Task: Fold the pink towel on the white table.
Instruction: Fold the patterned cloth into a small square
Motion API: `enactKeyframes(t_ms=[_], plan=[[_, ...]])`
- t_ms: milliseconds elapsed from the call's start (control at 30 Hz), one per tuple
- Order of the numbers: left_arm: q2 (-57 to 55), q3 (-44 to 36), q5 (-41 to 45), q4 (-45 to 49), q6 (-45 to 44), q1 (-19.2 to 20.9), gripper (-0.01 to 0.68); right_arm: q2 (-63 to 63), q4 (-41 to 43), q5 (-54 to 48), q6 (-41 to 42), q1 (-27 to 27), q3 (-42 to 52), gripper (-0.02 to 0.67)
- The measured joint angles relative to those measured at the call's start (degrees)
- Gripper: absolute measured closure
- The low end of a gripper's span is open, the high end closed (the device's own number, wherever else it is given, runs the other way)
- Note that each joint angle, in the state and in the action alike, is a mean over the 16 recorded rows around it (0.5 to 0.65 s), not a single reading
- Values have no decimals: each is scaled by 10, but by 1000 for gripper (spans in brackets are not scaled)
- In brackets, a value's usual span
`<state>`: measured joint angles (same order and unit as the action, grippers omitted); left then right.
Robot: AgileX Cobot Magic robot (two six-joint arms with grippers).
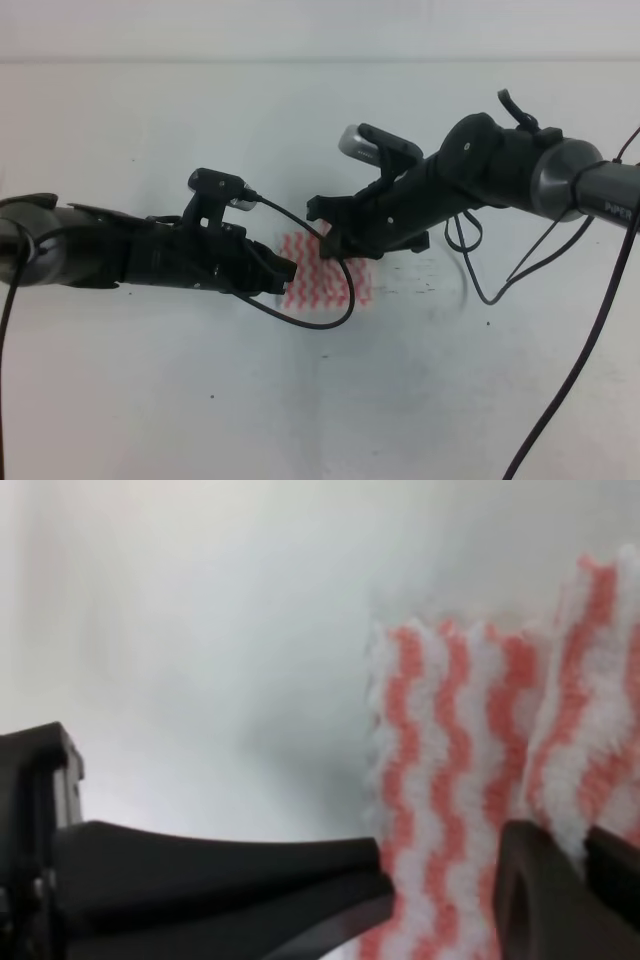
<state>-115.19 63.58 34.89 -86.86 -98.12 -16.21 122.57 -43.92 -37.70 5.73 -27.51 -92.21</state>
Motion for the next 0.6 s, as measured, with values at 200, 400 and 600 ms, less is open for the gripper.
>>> enactKeyframes(t_ms=[200,400,600], plan=[[0,0,0,-1,0,0,677,0,-31,0,10,0,0,547],[0,0,1,-6,0,0,677,0,-64,-4,28,0,0,464],[14,0,1,-12,-1,9,677,0,-80,-7,45,0,0,422]])
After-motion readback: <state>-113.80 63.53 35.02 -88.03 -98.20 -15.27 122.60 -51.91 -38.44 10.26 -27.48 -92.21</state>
